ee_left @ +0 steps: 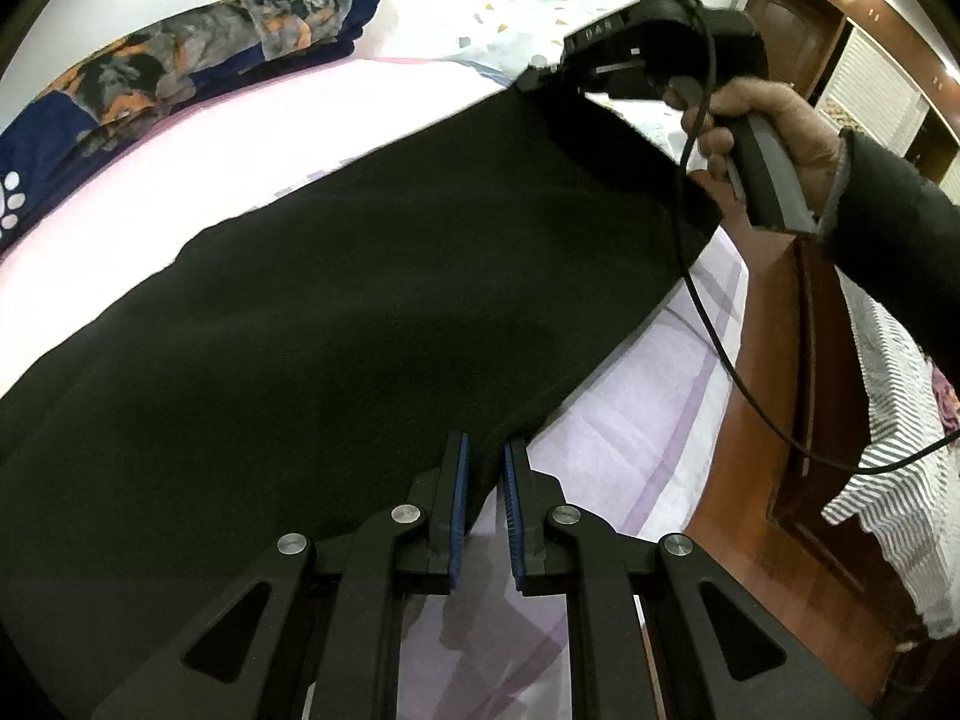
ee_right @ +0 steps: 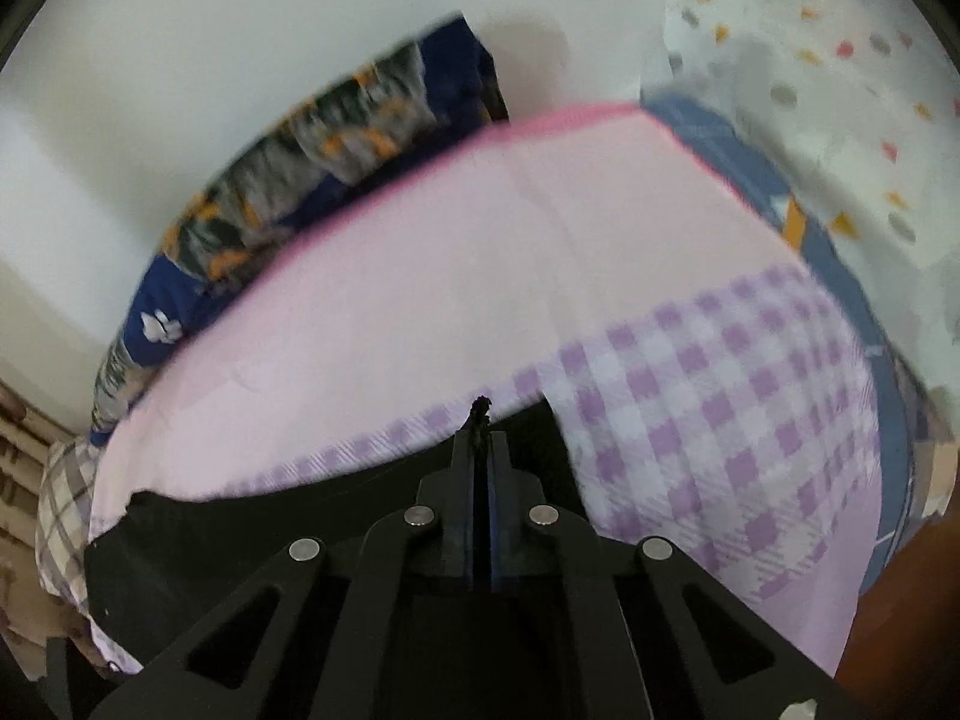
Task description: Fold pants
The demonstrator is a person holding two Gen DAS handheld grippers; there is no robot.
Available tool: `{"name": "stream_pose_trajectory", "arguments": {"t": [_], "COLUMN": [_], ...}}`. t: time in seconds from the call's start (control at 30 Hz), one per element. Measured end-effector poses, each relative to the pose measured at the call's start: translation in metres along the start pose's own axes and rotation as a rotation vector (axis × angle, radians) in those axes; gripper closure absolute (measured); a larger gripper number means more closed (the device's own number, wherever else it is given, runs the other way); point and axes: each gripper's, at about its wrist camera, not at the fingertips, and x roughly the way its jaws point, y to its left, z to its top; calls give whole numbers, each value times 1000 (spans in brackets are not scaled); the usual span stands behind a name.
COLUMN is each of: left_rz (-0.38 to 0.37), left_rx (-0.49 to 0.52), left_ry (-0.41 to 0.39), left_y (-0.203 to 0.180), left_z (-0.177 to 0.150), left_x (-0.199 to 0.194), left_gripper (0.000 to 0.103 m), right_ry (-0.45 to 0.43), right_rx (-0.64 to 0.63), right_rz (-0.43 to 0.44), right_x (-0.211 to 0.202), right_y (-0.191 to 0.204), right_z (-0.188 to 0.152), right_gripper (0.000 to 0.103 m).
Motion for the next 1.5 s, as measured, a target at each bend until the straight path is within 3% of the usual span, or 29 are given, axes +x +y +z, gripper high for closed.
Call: {"name": "stream_pose_trajectory", "arguments": {"t": [0.13,0.4,0.43,0.53,0.63,0.73,0.83,1.0,1.03,1.07,1.17,1.23,1.33,1.5], "left_rz": [25,35,36,39,41,37,17,-48,-68,-89,-98,-90,-62,74], "left_rx": [-9,31,32,35,38,29,16,31,41,54,63,41,-47,-190], "left_ry": [-10,-12,-15,-20,-27,-30,-35,-30,-21,-6,-17,-44,-115,-211], "left_y": [-1,-9,-9,-10,-11,-10,-10,-20,-23,-28,-33,-28,-5,53], "left_z": [5,6,6,5,4,4,5,1,-1,-4,-8,-6,-3,-9], "left_x": [1,9,9,9,9,9,6,0,0,0,-7,-17,-44,-90], "left_gripper": [90,90,90,90,90,89,86,84,84,84,84,80,80,79], "right_ry": [-21,53,50,72,34,13,49,148,158,129,156,166,115,90], "right_rx": [-5,49,70,92,135,155,114,119,127,136,170,153,107,-24], "right_rz": [-29,-105,-109,-129,-112,-96,-103,-172,-183,-187,-213,-242,-242,-115], "right_x": [7,42,43,36,10,-24,-44,-45,-46,-54,-60,-64,-73,-55], "right_y": [7,-11,-13,-16,-22,-24,-20,-26,-30,-32,-39,-35,-16,51], "right_z": [14,3,1,0,-3,-18,-52,-106,-115,-123,-133,-135,-127,-106], "right_gripper": [100,100,99,83,81,78,78,78,82,81,80,79,79,76]}}
